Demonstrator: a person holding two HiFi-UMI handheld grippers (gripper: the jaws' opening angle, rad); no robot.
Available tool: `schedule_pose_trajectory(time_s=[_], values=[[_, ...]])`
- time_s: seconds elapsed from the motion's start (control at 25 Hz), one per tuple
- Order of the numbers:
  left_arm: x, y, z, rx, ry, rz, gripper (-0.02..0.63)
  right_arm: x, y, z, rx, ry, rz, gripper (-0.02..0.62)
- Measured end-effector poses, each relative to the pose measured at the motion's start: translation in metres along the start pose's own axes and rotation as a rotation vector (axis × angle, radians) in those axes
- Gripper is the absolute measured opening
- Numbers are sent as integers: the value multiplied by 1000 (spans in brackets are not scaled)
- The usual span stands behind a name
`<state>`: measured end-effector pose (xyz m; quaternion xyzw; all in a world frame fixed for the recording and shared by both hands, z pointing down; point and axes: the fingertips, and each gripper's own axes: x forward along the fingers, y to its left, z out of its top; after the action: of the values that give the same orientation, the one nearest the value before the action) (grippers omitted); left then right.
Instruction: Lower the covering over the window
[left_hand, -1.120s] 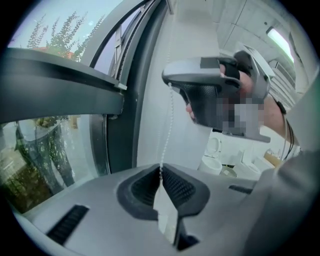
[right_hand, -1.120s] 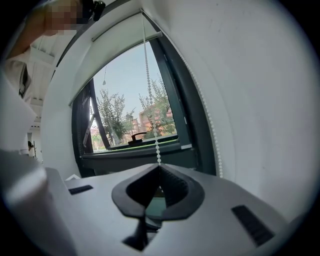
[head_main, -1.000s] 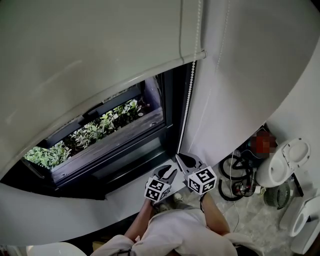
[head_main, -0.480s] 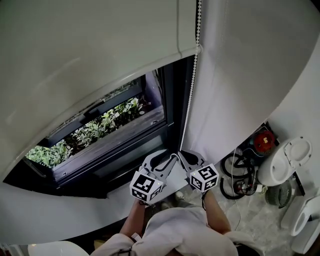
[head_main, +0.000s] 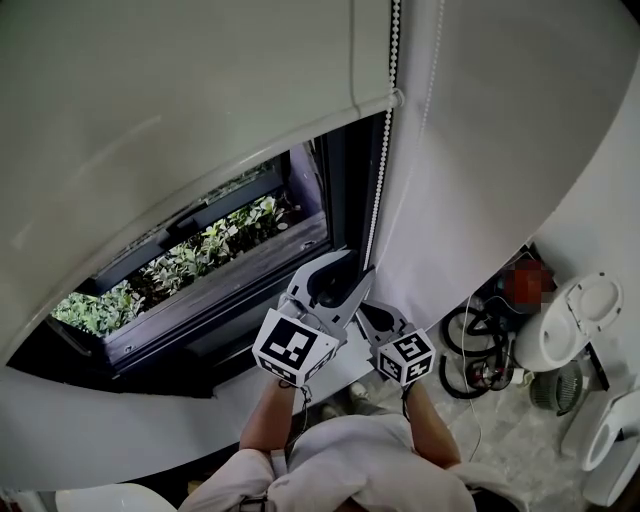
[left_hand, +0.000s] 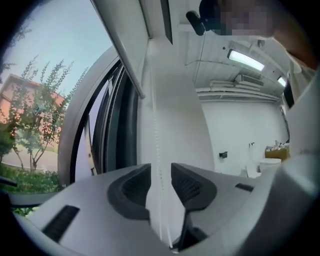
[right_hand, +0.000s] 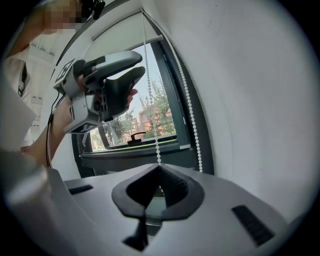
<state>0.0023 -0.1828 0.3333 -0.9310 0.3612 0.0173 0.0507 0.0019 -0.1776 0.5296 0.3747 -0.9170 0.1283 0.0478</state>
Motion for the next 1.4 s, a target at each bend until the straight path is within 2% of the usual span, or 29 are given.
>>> schedule_pose_trajectory(time_s=[0.24, 0.32, 0.44, 0.56, 1.04, 1.4], values=[[18, 7, 32, 55, -39, 19, 117, 0, 4, 0, 1, -1, 5, -2], [21, 9, 41, 86, -58, 44, 42, 1, 6, 1, 0, -3, 9, -2], [22, 11, 42, 110, -71, 75, 15, 2, 9, 1, -10, 5, 12, -2], [22, 14, 28, 108, -43, 98, 14, 5, 10, -10, -24, 53, 13, -2], [20, 10, -45, 43, 92, 99, 14, 14, 10, -81, 31, 212, 25, -2], [19, 11, -75, 18, 121, 115, 14, 18, 3, -110, 59, 268, 25, -2]])
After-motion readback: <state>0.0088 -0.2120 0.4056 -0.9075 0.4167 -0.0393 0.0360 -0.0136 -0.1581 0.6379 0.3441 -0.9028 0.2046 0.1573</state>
